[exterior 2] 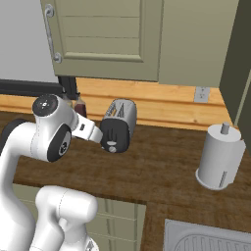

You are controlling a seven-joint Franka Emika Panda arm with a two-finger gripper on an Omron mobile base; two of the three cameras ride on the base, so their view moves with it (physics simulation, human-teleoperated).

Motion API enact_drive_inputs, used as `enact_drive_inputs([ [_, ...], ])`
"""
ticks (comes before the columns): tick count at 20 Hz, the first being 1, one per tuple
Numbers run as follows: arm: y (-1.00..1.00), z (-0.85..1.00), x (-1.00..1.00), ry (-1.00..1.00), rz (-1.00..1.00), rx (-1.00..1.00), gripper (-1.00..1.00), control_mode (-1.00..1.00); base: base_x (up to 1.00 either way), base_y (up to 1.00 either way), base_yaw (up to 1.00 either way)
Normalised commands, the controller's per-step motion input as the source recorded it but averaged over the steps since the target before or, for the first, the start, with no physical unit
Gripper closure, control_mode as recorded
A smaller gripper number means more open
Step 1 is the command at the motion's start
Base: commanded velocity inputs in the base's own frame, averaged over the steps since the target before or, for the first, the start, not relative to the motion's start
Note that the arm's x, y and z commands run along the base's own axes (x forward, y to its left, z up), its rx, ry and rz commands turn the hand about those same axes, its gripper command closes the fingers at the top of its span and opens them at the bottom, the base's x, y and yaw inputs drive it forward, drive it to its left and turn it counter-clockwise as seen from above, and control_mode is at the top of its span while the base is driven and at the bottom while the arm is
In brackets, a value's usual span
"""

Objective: Start the toaster. Once the lever pops up, take the bread to the plate on the dining counter.

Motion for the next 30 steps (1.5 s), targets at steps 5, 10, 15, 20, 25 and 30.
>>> enact_drive_inputs([
  [5, 0.00, 0.00, 0.00, 0.00, 0.00, 0.00, -1.00, -1.00, 0.00, 0.00, 0.00],
  [10, 0.00, 0.00, 0.00, 0.00, 0.00, 0.00, -1.00, -1.00, 0.00, 0.00, 0.00],
  [15, 0.00, 0.00, 0.00, 0.00, 0.00, 0.00, -1.00, -1.00, 0.00, 0.00, 0.00],
  [20, 0.00, 0.00, 0.00, 0.00, 0.00, 0.00, -1.00, -1.00, 0.00, 0.00, 0.00],
  [25, 0.00, 0.00, 0.00, 0.00, 0.00, 0.00, -1.00, -1.00, 0.00, 0.00, 0.00],
  [30, 0.00, 0.00, 0.00, 0.00, 0.00, 0.00, -1.00, -1.00, 0.00, 0.00, 0.00],
])
